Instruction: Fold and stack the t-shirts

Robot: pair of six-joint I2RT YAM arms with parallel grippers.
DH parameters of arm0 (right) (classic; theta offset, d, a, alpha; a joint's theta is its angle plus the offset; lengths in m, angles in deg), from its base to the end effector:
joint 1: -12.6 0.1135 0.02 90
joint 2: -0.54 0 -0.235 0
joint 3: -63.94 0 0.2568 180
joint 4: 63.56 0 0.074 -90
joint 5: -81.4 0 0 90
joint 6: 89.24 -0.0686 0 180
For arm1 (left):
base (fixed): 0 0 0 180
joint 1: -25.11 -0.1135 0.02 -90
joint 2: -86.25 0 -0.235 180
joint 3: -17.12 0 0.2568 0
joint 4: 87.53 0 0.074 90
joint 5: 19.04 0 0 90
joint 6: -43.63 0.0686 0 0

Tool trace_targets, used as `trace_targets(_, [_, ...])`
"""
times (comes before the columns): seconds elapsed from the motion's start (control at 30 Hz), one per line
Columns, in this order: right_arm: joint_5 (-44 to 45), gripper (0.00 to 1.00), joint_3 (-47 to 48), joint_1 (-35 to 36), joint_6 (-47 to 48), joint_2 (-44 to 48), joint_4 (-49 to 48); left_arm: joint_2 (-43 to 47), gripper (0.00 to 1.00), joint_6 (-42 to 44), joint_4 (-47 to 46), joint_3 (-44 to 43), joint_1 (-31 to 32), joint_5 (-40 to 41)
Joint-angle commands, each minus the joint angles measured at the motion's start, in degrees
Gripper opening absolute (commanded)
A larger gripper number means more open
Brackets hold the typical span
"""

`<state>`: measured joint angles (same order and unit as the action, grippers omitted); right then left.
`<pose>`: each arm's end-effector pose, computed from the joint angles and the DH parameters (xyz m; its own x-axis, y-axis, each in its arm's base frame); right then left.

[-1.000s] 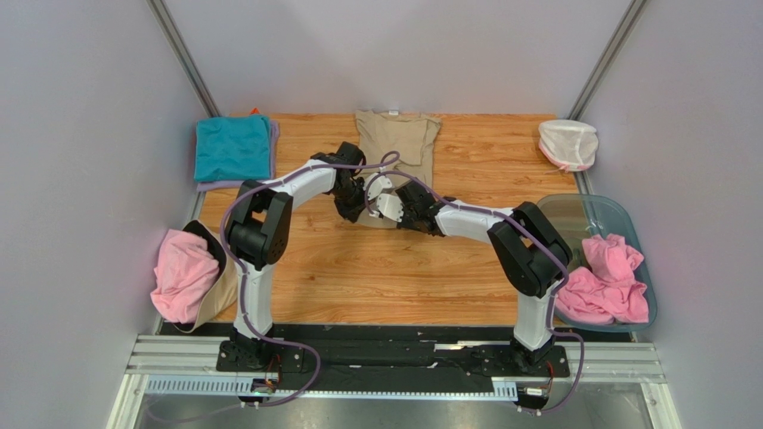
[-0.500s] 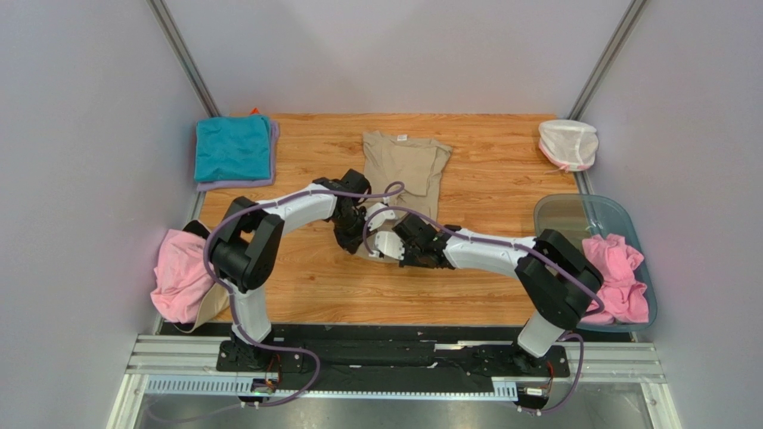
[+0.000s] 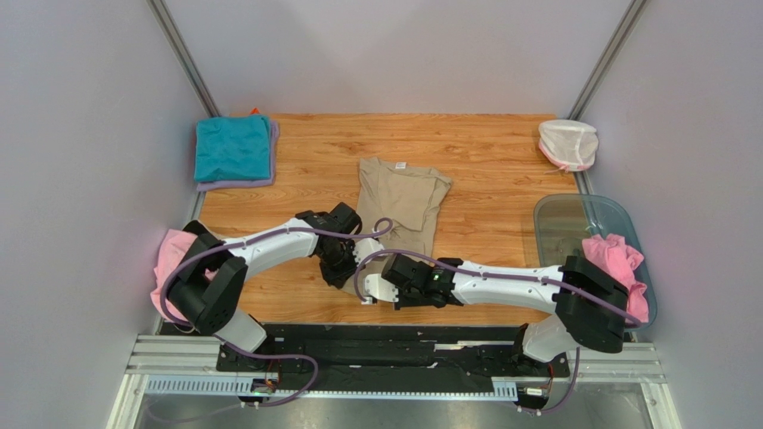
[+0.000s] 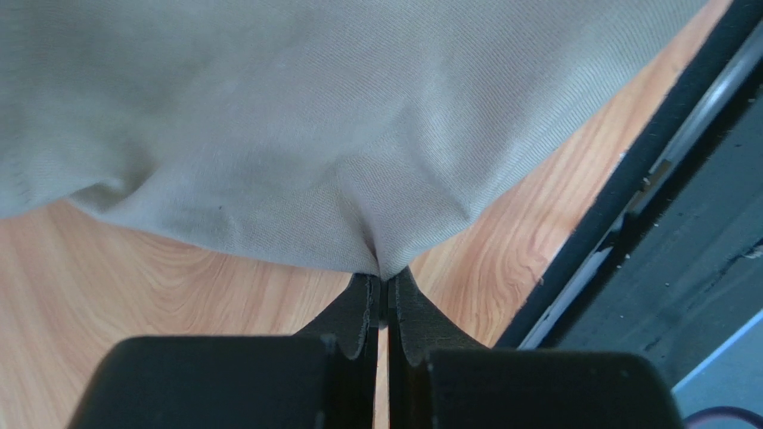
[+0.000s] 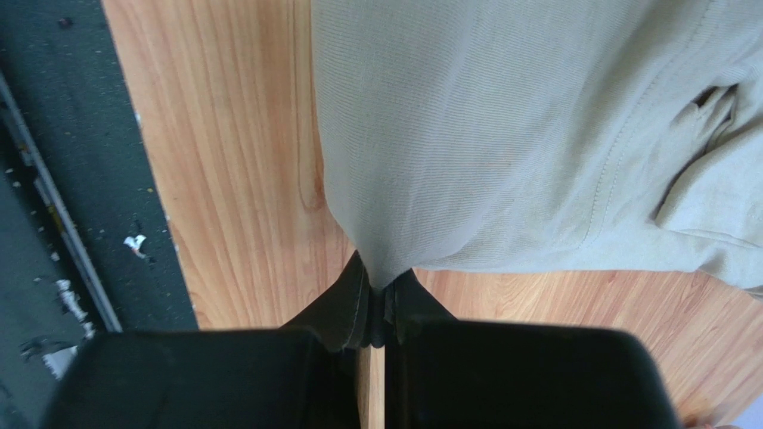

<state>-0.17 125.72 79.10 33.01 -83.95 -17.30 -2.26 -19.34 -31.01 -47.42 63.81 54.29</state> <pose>0.1230 0.2576 0.1159 0.1581 -0.9601 -0.2305 -0.9481 -0.0824 -0.3072 0.1997 -0.1852 0.1063 -0.3966 0.8756 -0.2757 0.9163 0.3593 -0.1769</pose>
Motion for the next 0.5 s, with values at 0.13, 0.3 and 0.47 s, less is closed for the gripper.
trace_targets(0.13, [3.4,0.00,2.9,0.5,-1.8,5.7,3.3,8.3,0.00,-0.2,5.9,-7.1,0.1,-1.9])
trace_targets(0.3, [6.9,0.00,6.4,0.1,-0.1,7.9,4.5,9.6,0.00,0.6,7.2,-13.1,0.1,0.2])
trace_targets(0.47, [10.0,0.00,9.6,-3.4,3.0,9.2,5.0,8.9,0.00,2.3,7.4,-17.3,-0.2,4.1])
